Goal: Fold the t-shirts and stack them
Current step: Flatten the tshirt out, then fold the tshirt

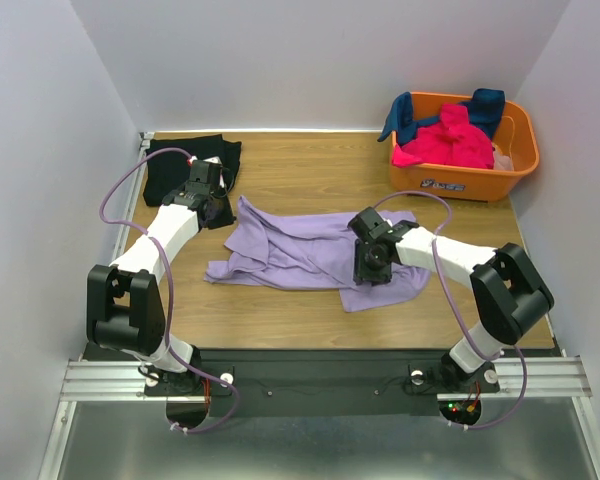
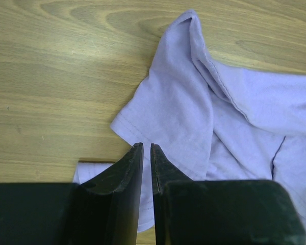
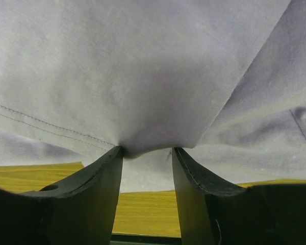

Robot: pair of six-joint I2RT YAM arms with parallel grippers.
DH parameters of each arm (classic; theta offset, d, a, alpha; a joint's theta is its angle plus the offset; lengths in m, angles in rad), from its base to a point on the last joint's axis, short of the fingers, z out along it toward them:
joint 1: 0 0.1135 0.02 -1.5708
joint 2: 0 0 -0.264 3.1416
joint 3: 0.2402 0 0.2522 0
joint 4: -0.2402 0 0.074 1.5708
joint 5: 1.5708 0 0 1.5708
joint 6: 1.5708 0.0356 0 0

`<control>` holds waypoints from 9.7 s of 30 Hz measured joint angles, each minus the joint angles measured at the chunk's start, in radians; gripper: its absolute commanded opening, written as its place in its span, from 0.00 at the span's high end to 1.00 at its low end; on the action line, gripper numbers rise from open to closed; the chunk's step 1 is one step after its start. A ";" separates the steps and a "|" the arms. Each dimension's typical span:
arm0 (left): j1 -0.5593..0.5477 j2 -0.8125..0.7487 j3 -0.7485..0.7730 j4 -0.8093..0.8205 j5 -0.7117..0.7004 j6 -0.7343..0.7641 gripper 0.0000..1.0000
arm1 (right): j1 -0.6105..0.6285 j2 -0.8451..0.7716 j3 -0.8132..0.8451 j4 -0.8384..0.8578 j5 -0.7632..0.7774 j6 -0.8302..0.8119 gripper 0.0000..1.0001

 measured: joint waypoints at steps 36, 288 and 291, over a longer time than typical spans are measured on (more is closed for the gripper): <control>0.002 -0.001 -0.018 0.007 0.013 0.001 0.76 | 0.000 -0.010 -0.035 0.005 -0.001 0.020 1.00; 0.242 0.157 -0.190 0.546 0.170 0.195 1.00 | -0.506 0.077 0.236 0.427 0.027 -0.472 1.00; 0.242 0.107 -0.212 0.536 0.127 0.209 1.00 | -0.506 0.037 0.197 0.411 0.032 -0.472 1.00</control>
